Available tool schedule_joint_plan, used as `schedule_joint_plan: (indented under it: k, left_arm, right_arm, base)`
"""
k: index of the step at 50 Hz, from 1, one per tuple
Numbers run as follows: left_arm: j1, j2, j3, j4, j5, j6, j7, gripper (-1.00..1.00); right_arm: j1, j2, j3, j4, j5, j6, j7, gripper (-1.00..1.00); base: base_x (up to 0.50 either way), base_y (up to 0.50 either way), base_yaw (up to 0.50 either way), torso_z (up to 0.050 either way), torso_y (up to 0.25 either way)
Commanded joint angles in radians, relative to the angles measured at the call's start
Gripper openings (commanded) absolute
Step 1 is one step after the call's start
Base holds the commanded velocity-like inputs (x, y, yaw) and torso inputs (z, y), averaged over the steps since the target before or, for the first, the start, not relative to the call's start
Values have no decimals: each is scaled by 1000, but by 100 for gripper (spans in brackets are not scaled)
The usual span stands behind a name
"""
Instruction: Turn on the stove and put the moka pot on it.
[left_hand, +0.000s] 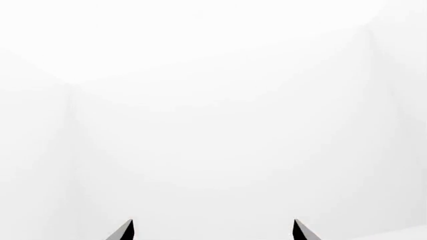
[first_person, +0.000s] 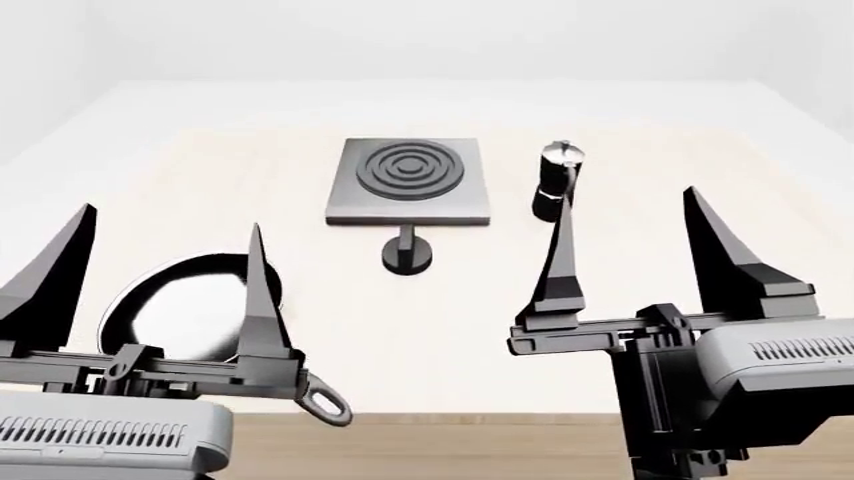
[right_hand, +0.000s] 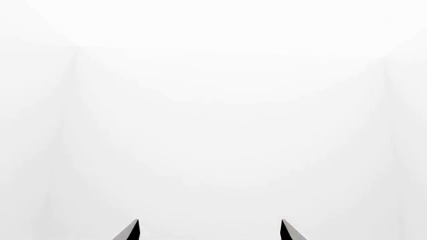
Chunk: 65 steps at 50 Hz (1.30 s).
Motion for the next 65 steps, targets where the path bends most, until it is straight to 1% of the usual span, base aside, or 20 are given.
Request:
schedule_joint_plan:
  k: [1, 20, 40, 44, 65]
  left_arm:
    - [0, -2, 2, 0, -1, -2, -2, 100]
    - [8, -7, 0, -4, -8, 8, -9, 100]
    - [16, -30, -1, -21, -31, 27, -33, 100]
    - [11, -30, 13, -9, -23, 8, -37, 100]
    - [6, -41, 17, -14, -32, 8, -49, 100]
  right_arm:
    - [0, 7, -6, 5, 2, -9, 7, 100]
    - [-7, 17, -17, 11, 4, -25, 19, 100]
    - [-7, 32, -29, 8, 15, -32, 38, 100]
    - [-8, 35, -33, 9, 15, -34, 41, 100]
    - [-1, 53, -44, 19, 25, -47, 53, 100]
  base:
    - [207, 0, 0, 0, 0]
    - [234, 0, 0, 0, 0]
    - [235, 0, 0, 0, 0]
    - [236, 0, 0, 0, 0]
    - [237, 0, 0, 0, 0]
